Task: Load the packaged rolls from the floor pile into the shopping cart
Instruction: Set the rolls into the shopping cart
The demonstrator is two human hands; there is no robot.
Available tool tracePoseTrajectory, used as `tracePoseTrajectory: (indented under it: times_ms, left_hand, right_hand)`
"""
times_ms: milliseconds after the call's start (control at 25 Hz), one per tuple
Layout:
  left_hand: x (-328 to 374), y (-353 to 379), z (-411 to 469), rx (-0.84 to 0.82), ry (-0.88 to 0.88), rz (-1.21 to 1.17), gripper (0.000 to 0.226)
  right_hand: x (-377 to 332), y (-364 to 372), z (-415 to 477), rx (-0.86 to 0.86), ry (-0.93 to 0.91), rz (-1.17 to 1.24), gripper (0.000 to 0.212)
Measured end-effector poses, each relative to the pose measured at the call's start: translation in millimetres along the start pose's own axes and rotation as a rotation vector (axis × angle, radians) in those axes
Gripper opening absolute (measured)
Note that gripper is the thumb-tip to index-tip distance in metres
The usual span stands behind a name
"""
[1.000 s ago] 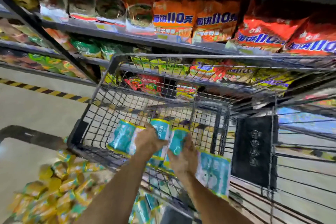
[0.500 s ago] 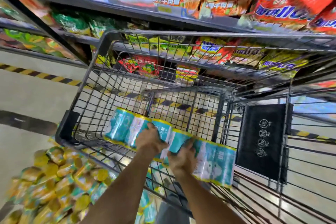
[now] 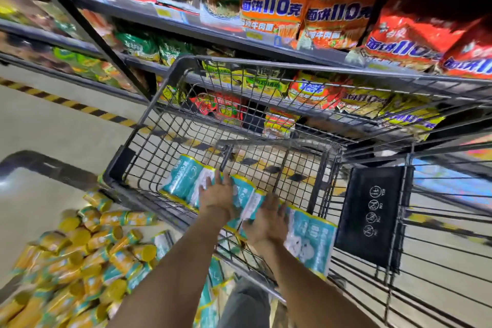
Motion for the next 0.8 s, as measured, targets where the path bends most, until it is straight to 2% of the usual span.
tracePoseTrajectory:
  times_ms: [200, 320, 560, 720, 800]
  left_hand:
    - [-12.8, -36.5, -57.3, 0.209, -0.084, 0.058, 0.106]
    - [-29.3, -43.4, -119.0, 0.364, -0.215, -0.010, 0.101]
    - [-42.6, 0.1, -260.3, 0.520, -0.486, -0.111, 0.107]
    - [-41.6, 60.3, -323.6, 0.690, -0.605, -0.213, 0.114]
    - [-45.3, 97.4, -336.0, 0.576, -0.666, -0.318, 0.112]
  right_hand:
    - [-12.8, -57.3, -21.0, 0.071, -0.345, -0.288, 0.088]
    - [-24.8, -90.2, -57.6, 0.189, -0.546, -0.302, 0.082]
    - [-25.4, -99.7, -162.4, 0.378, -1.014, -0.421, 0.081]
    - [-22.9, -58.5, -212.6, 0.293, -1.184, -0.514, 0.079]
    - [-19.5, -35.2, -223.7, 0.217, -1.208, -0.529, 0.079]
Point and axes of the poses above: each hand's wrist, its own z-axis towards the middle knuckle, its own y-axis out of the palm, x = y × z, the point moved 3 cm from there along z, towards the middle knuckle, and after that the axes turned 2 degrees about x, right-handed, at the moved point
